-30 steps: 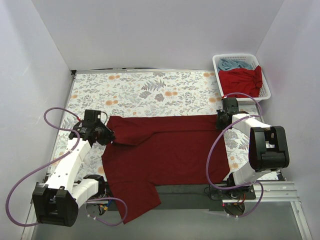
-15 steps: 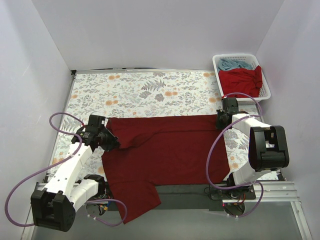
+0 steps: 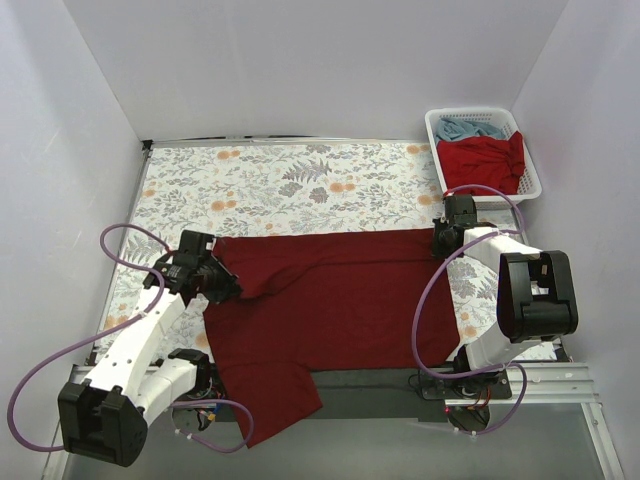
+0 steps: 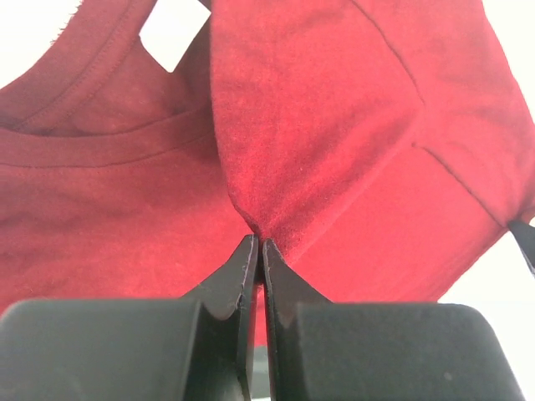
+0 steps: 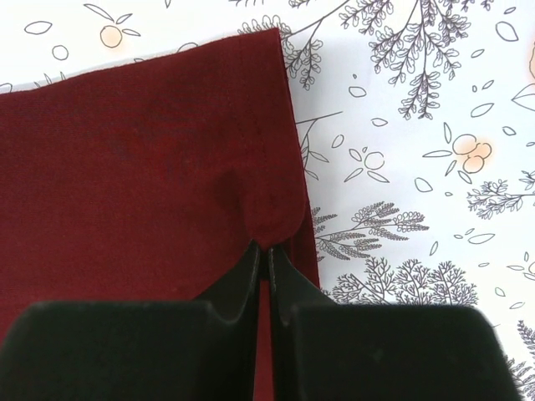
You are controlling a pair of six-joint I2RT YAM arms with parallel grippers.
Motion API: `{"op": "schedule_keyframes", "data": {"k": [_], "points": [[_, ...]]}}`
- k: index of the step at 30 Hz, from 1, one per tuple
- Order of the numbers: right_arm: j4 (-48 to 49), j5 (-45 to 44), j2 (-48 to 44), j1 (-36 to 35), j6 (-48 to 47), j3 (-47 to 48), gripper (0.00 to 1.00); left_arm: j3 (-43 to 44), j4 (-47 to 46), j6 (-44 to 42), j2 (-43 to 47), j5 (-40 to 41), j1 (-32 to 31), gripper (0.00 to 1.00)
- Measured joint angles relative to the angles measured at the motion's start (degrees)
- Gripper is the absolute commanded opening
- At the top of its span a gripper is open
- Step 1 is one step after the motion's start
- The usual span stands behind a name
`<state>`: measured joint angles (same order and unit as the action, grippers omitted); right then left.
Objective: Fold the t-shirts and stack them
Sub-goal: Fold the tshirt
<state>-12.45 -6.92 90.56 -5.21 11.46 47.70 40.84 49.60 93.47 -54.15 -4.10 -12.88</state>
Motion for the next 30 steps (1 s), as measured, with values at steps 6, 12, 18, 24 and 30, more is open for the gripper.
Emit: {"op": "schedule_keyframes", "data": {"k": [6,12,18,24,30], "points": [[0.37,0.02,0.15,0.0,0.09,0.02,0.2,-4.09,-0.5,0.57,0.2,0.7,0.0,0.0],[0.35,-0.2,0.04,0.0,0.2,0.02,0.2,-4.37,-0.74,0.33,0.33,1.4,0.0,0.0],[-1.31,-1.86,-0.42,0.0,0.15,0.2,0.2,-3.76,-0.74,-0.22,0.33,1.99,0.0,0.0],[-3.52,-3.45,-1.38,0.0,0.17,0.2,0.2,-2.91,-0.7,-1.07,0.33,2.16,0.0,0.0],[-4.59,-3.69,-2.4,0.0,0.17,0.22,0.2,-1.95,-0.72,-1.77,0.33,2.25,0.0,0.0]]}}
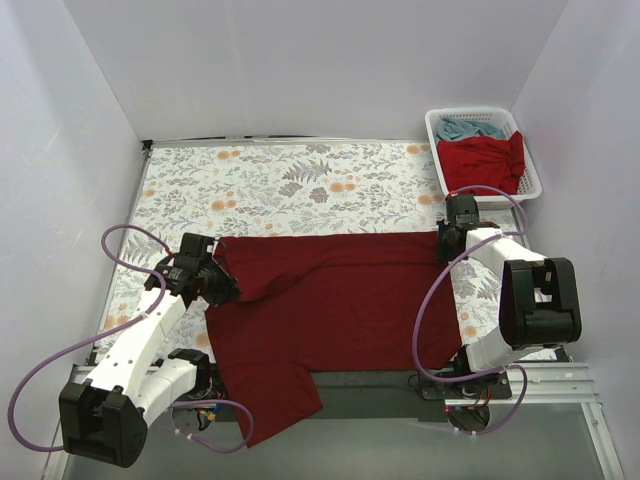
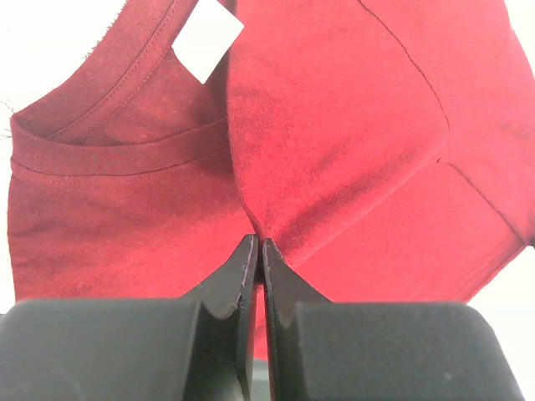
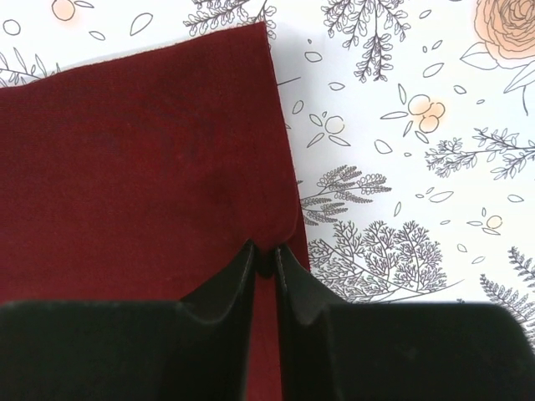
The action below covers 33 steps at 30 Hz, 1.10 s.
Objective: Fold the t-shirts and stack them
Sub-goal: Fold the tshirt
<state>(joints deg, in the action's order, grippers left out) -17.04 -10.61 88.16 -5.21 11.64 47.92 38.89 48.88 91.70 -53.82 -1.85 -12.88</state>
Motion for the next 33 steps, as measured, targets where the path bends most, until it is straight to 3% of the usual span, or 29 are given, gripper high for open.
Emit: {"op": "schedule_keyframes", "data": {"k": [9,14,17,33], "points": [[-1.4,0.0,-1.88,0.0,0.09,0.04,0.19,0.04,-0.02,-0.46,0.2,0.0,0.0,0.0],[-2.05,-0.46,-1.95,0.0,0.24,0.04,0.36,0.04,-0.02,-0.76,0.26,0.0,0.0,0.0],[-2.84,-1.16,-2.01,0.02,0.26,0.04,0.38,0.04,-0.02,-0.9,0.26,0.0,0.0,0.0],[-0.61,4.72,-5.2,0.33,1.46,3.04,0.27,0.04,-0.5,-1.29,0.26,-0.02,0.0,0.0]]}}
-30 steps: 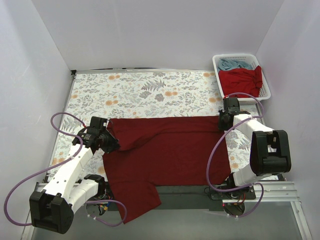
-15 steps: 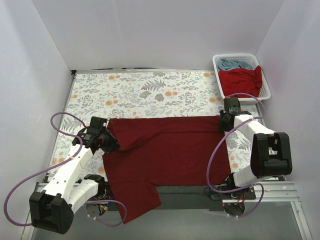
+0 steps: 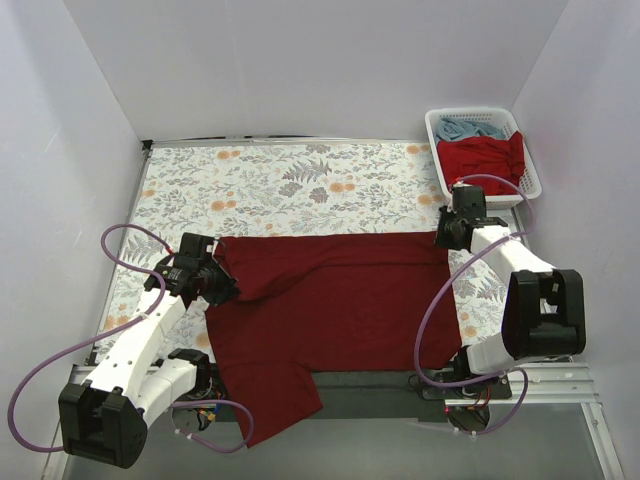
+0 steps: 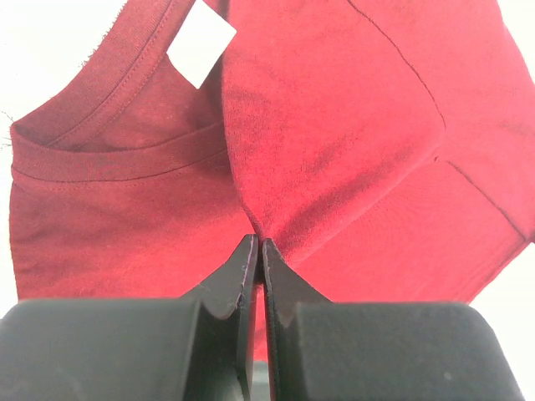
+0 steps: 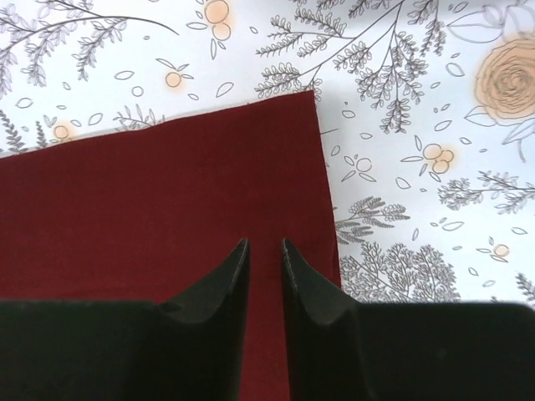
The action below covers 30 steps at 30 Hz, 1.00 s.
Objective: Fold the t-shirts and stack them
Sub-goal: Fold the tshirt
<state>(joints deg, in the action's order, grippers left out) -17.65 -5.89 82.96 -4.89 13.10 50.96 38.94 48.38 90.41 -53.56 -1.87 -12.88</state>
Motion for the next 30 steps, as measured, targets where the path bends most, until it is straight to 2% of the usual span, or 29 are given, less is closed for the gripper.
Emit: {"op": "schedule_keyframes", "data": {"k": [8,18,22,26,30], "points": [[5.11,1.7,5.35,3.08,1.62,-5.31,0.26,0.0,0.02,-0.15,-0.24,0.02,0.0,0.0],[4.26,3.41,1.95,3.43,1.44,-5.05,0.29,1.01,0.09,-0.24,-0.74,0.13,0.0,0.0],[4.0,6.97,-0.87,2.82,1.6,-3.91,0.29,2.19,0.07,-0.44,-1.03,0.13,0.0,0.0],[5.2,12.52,-2.67,-1.68,1.44,-3.56,0.29,3.15,0.07,-0.7,-1.27,0.13,0.0,0.0],[9.03,17.68,-2.86,-13.4,0.11,-3.5,0.3,3.58,-0.37,-1.38,-1.9,0.22,0.0,0.0]]}}
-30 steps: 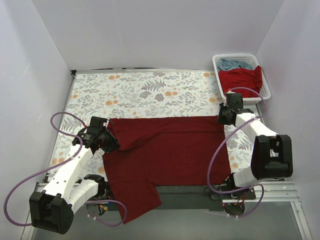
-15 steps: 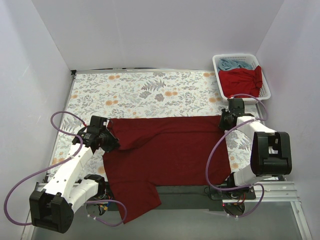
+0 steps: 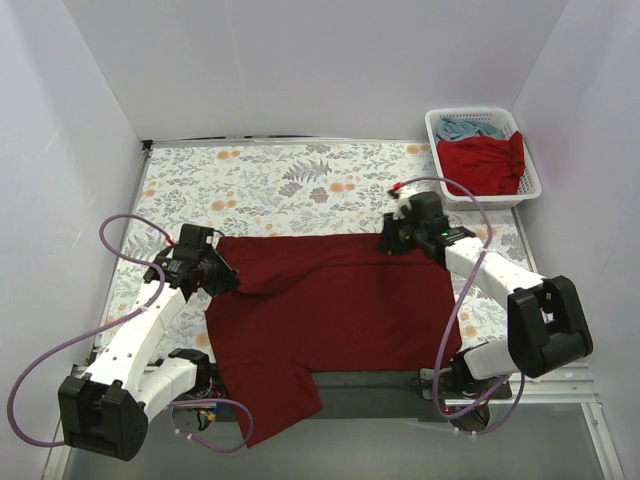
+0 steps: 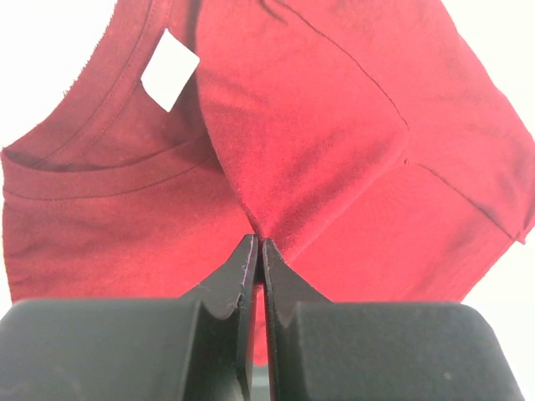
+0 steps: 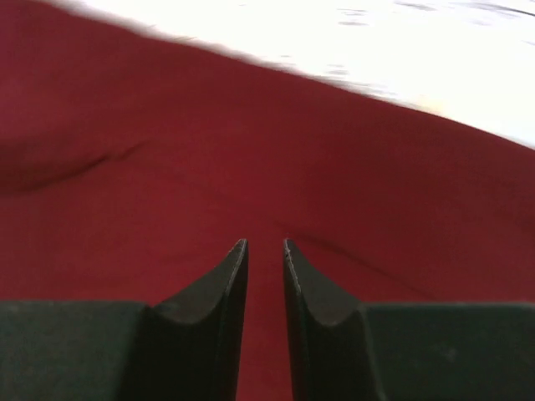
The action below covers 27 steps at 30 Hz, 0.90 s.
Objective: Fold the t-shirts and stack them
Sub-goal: Fold the tshirt
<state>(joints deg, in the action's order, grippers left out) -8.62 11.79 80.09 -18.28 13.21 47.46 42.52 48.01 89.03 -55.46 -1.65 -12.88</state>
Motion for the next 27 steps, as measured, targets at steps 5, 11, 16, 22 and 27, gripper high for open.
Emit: {"op": "schedule_keyframes", "data": {"k": [5,11,16,22,27], "points": [[4.61,2.73,3.02,-15.89,-2.54,2.49,0.29,3.87,-1.38,-1.88,-4.79,2.34,0.0,0.0],[7.72,3.67,11.28,-26.03,-6.49,9.73,0.29,11.67,-7.63,-4.72,-15.58,6.38,0.0,0.0],[8.79,4.42,17.92,-31.08,-9.79,15.65,0.28,15.96,-12.17,-6.86,-23.39,9.88,0.0,0.0],[9.25,5.53,24.61,-34.16,-12.7,21.73,0.26,19.19,-15.78,-9.53,-32.46,12.96,0.0,0.0],[9.2,5.92,29.79,-34.8,-14.82,25.57,0.26,20.13,-17.62,-11.32,-37.44,14.67,0.0,0.0]]}}
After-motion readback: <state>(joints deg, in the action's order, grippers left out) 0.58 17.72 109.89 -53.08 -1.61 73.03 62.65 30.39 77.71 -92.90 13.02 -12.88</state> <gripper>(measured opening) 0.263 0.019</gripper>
